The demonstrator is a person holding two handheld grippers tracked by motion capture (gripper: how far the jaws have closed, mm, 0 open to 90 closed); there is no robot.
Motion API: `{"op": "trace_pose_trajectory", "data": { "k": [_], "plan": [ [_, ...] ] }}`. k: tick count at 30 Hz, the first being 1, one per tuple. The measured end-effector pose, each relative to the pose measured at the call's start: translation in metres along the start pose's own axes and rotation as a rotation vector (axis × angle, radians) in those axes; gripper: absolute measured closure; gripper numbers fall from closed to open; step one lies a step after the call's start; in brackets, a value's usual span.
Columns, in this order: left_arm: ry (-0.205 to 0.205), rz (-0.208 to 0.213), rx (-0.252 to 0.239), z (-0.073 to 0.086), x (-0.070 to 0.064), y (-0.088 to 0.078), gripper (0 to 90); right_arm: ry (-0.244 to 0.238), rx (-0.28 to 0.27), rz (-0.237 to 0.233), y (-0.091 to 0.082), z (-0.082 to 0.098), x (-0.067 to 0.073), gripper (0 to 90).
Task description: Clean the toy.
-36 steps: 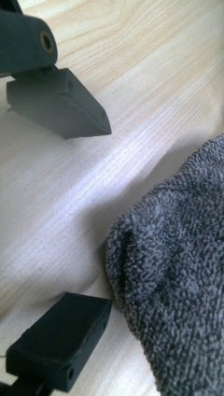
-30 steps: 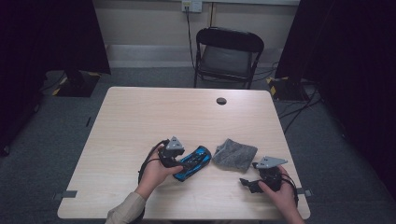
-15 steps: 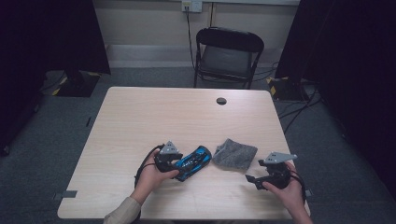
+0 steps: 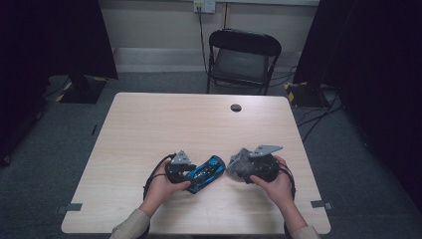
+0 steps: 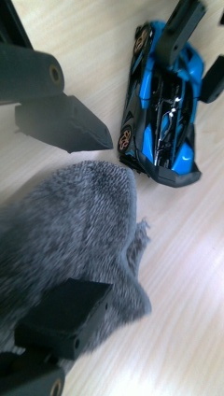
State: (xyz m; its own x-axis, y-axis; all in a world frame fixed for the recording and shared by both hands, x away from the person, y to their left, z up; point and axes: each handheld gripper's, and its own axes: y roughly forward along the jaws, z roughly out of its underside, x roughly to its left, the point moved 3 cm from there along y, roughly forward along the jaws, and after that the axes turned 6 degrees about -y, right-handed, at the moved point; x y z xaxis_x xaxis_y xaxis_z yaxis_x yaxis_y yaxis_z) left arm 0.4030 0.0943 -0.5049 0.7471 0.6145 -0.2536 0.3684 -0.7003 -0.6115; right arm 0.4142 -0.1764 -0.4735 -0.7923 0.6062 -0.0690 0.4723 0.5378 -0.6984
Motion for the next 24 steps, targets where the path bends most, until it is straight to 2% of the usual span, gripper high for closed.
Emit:
{"op": "trace_pose_trajectory", "data": {
  "k": [5,7,9,13,15,21,24],
  "plan": [
    [0.003,-0.002,0.000,-0.001,0.000,0.001,37.1,-0.022,0.076,0.013,0.020,0.009,0.003,32.6],
    [0.002,-0.001,-0.002,-0.001,0.000,0.001,37.1,-0.045,0.106,0.044,0.024,0.014,0.004,41.1],
    [0.002,-0.001,-0.003,-0.001,0.000,0.001,37.1,-0.028,0.094,0.072,0.024,0.017,0.003,49.2],
    [0.003,-0.004,-0.009,0.000,0.000,0.001,37.1,-0.016,0.110,0.078,0.021,0.018,0.000,64.8],
    [0.002,-0.007,-0.010,0.000,-0.001,0.001,37.1,-0.034,0.124,0.088,0.019,0.017,-0.001,71.8],
    [0.004,-0.009,-0.016,0.001,-0.001,0.001,37.1,-0.019,0.108,0.074,0.010,0.016,0.002,79.2],
    [0.001,-0.007,-0.019,0.001,-0.001,0.000,37.1,-0.030,0.076,0.021,0.000,0.014,0.010,79.7]
  ]
}}
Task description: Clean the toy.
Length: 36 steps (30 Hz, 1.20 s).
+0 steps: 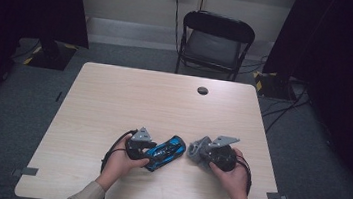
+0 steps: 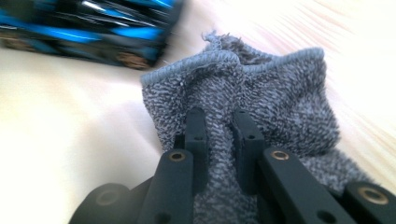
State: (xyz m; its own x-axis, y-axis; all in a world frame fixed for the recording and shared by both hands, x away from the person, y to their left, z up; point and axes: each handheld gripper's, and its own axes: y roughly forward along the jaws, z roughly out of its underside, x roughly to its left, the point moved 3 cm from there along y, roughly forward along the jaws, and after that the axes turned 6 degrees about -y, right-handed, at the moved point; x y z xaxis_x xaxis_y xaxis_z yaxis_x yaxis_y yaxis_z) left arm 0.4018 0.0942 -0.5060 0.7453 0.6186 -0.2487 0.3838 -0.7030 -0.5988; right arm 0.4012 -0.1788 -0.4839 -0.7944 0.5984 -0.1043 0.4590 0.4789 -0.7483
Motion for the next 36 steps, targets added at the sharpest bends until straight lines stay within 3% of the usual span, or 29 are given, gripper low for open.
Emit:
{"op": "trace_pose_trajectory", "data": {
  "k": [5,7,8,12,16,23,31,36],
  "plan": [
    [-0.003,-0.001,-0.001,0.000,0.000,0.000,37.1,-0.102,-0.052,-0.072,-0.023,-0.011,0.032,79.8],
    [-0.002,-0.003,-0.001,0.000,0.000,0.000,37.1,-0.114,-0.057,-0.099,-0.025,-0.013,0.039,79.8],
    [-0.003,-0.002,0.000,0.000,0.000,0.000,37.1,-0.144,-0.070,-0.136,-0.026,-0.016,0.055,79.8],
    [-0.005,-0.006,-0.004,0.000,-0.001,0.000,37.1,-0.202,-0.064,-0.206,-0.014,-0.025,0.084,79.8],
    [-0.006,-0.003,-0.004,0.000,0.000,0.000,37.2,-0.213,-0.044,-0.247,0.009,-0.030,0.099,79.8],
    [-0.003,-0.008,-0.001,0.001,-0.001,0.000,37.2,-0.164,-0.041,-0.238,0.037,-0.037,0.101,79.8],
    [-0.004,-0.006,-0.002,0.001,-0.001,-0.001,37.2,-0.137,-0.033,-0.185,0.032,-0.032,0.084,79.9],
    [-0.005,-0.007,-0.002,0.002,-0.001,-0.002,37.2,-0.113,-0.037,-0.176,0.029,-0.026,0.073,79.8]
  ]
}}
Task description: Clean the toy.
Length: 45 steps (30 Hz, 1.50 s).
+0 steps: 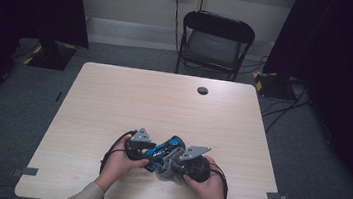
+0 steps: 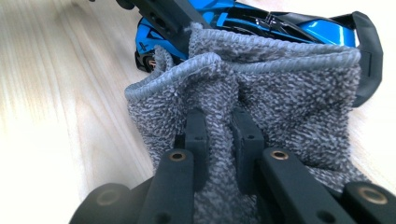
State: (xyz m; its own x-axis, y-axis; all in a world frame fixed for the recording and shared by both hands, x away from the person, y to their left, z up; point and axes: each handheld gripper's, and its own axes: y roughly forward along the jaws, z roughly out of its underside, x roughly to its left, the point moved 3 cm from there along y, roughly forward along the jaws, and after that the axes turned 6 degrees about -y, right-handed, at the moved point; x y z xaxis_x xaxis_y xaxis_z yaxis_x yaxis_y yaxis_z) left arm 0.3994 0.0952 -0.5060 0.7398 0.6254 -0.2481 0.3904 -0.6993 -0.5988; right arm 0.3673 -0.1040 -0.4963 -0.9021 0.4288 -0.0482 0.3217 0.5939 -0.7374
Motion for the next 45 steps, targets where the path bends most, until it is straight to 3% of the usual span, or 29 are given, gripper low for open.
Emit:
{"op": "trace_pose_trajectory", "data": {
  "k": [7,13,27,32,38,40,42,43,45],
  "plan": [
    [0.001,0.000,0.001,0.000,0.000,-0.001,37.3,-0.015,0.014,0.024,-0.004,0.003,-0.004,79.7],
    [0.000,-0.001,0.001,0.000,0.000,-0.001,37.3,0.035,0.001,0.061,-0.010,0.012,-0.017,79.6],
    [0.000,-0.001,0.000,0.001,0.000,-0.001,37.3,0.083,0.010,0.116,-0.012,0.015,-0.029,79.6],
    [0.000,-0.001,0.000,0.001,0.000,-0.001,37.3,0.107,0.008,0.122,-0.023,0.019,-0.035,79.4],
    [-0.003,0.000,-0.002,0.001,0.000,-0.001,37.3,0.136,-0.005,0.165,-0.038,0.026,-0.043,77.9],
    [-0.003,0.000,-0.002,0.001,0.000,-0.001,37.3,0.147,-0.016,0.158,-0.041,0.028,-0.045,70.3],
    [-0.004,0.000,-0.002,0.001,0.000,-0.001,37.3,0.127,-0.024,0.122,-0.043,0.029,-0.044,53.9],
    [-0.003,0.000,-0.003,0.001,0.000,-0.001,37.3,0.113,-0.018,0.143,-0.044,0.029,-0.044,44.0],
    [-0.003,0.000,-0.002,0.001,0.000,-0.001,37.3,0.106,-0.005,0.133,-0.045,0.030,-0.043,27.2]
  ]
}}
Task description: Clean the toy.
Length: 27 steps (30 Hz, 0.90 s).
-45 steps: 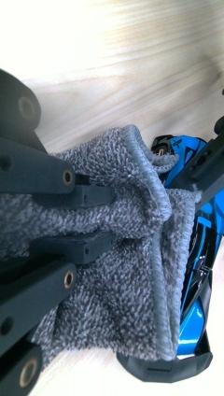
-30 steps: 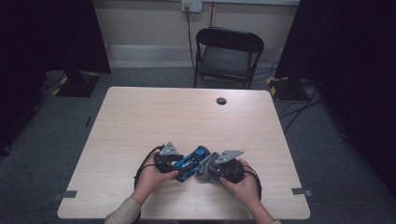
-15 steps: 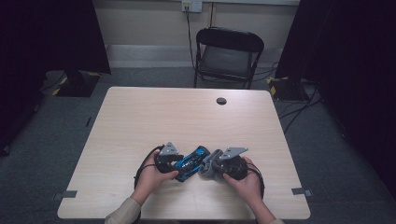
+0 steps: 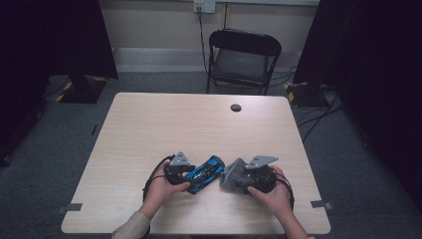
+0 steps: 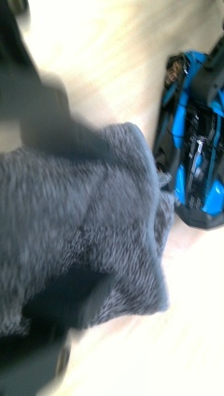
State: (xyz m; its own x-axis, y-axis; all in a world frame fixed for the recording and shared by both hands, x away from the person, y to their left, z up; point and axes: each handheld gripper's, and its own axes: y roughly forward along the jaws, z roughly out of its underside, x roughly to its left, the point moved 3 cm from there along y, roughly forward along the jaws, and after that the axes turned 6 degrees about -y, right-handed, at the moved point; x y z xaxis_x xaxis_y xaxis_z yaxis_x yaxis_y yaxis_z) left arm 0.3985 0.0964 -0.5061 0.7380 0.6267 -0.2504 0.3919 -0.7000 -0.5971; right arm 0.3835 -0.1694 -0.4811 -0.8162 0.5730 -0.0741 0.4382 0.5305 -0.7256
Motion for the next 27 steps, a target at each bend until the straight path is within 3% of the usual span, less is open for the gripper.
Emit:
{"op": "trace_pose_trajectory", "data": {
  "k": [3,5,9,12,15,16,17,19,22,24,27],
  "plan": [
    [0.000,0.000,0.000,0.000,0.000,0.000,37.3,-0.018,0.005,0.013,-0.002,0.001,0.000,21.2],
    [-0.002,0.000,0.000,0.000,0.000,0.000,37.3,-0.041,0.053,-0.008,0.002,0.006,-0.001,14.2],
    [-0.002,0.001,0.000,0.000,0.000,0.000,37.3,-0.052,0.098,-0.014,0.013,0.013,0.002,14.2],
    [-0.003,0.002,0.000,0.000,0.000,0.000,37.3,-0.057,0.108,0.008,0.019,0.015,0.004,15.0],
    [-0.002,0.002,-0.001,0.000,0.000,0.000,37.3,-0.026,0.063,0.030,0.018,0.016,0.002,42.6],
    [-0.002,0.002,-0.001,0.000,0.000,0.000,37.3,-0.026,0.063,0.030,0.018,0.016,0.002,42.6],
    [-0.002,0.002,0.000,0.000,0.000,0.000,37.3,-0.011,0.068,0.035,0.017,0.016,-0.001,55.6],
    [-0.003,0.002,-0.001,0.000,0.000,0.000,37.3,-0.014,0.088,0.040,0.015,0.015,-0.003,65.7],
    [-0.007,0.004,-0.003,0.001,0.000,0.000,37.3,-0.012,0.085,0.032,0.013,0.013,-0.002,71.3],
    [-0.007,0.006,-0.005,0.001,0.000,0.000,37.3,-0.003,0.061,0.002,0.011,0.011,0.000,72.5],
    [-0.014,0.008,-0.006,0.001,0.001,0.000,37.2,-0.049,0.029,-0.060,0.006,0.002,0.010,72.6]
  ]
}}
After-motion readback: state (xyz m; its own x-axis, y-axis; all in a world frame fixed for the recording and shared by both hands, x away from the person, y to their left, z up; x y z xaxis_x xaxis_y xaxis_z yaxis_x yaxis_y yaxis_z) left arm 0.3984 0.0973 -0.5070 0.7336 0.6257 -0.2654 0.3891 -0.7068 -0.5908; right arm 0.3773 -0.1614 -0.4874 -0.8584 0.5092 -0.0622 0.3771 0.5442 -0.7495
